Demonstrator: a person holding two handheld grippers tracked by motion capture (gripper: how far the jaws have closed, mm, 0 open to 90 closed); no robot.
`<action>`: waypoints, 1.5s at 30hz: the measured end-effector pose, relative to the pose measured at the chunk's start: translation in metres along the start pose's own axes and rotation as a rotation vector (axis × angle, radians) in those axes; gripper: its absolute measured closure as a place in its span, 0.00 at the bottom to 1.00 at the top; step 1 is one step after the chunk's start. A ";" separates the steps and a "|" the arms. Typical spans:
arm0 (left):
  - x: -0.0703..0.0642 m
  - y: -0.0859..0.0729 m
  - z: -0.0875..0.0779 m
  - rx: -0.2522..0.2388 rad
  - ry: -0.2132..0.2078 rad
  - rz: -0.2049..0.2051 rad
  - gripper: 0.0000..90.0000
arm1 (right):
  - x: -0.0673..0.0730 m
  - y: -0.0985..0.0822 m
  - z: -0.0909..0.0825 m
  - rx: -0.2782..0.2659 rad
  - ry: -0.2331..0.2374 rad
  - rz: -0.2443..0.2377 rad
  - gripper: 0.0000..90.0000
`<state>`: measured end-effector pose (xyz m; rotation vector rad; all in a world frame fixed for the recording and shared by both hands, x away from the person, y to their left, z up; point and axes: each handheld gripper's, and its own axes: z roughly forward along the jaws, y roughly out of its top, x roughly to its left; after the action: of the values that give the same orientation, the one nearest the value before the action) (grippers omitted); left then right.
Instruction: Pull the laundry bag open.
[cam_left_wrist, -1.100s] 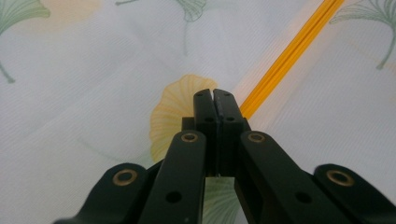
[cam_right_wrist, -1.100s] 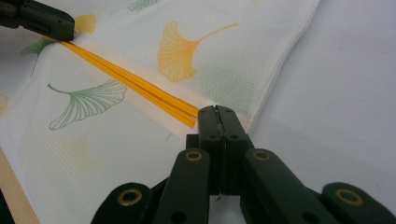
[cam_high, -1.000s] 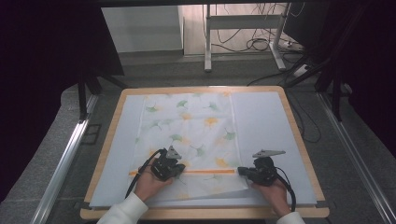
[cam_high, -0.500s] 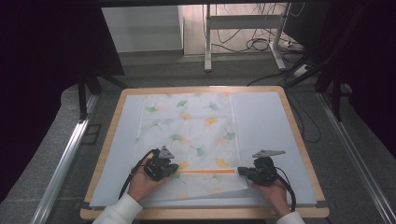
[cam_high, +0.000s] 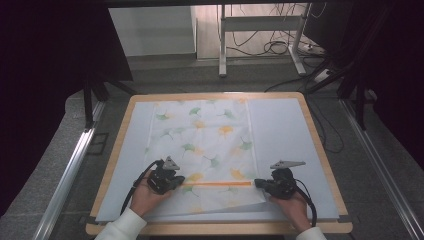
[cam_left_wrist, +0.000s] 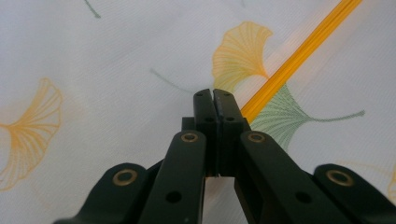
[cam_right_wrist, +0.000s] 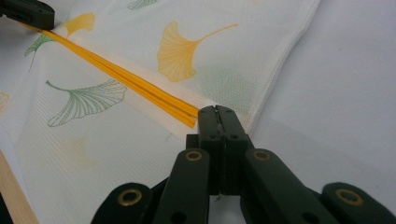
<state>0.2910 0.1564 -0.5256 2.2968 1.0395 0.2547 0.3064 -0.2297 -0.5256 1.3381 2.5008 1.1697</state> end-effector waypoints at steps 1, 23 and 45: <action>0.000 0.000 0.000 -0.001 -0.002 -0.001 1.00 | 0.000 0.000 0.000 -0.002 0.001 0.002 1.00; 0.007 -0.008 -0.007 0.006 0.025 -0.013 1.00 | 0.001 0.000 0.000 0.001 -0.002 -0.001 1.00; 0.024 -0.027 -0.021 0.015 0.059 -0.048 1.00 | 0.001 0.000 0.000 0.000 -0.001 0.000 1.00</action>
<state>0.2824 0.1973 -0.5264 2.2864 1.1286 0.2981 0.3061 -0.2291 -0.5254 1.3376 2.5003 1.1693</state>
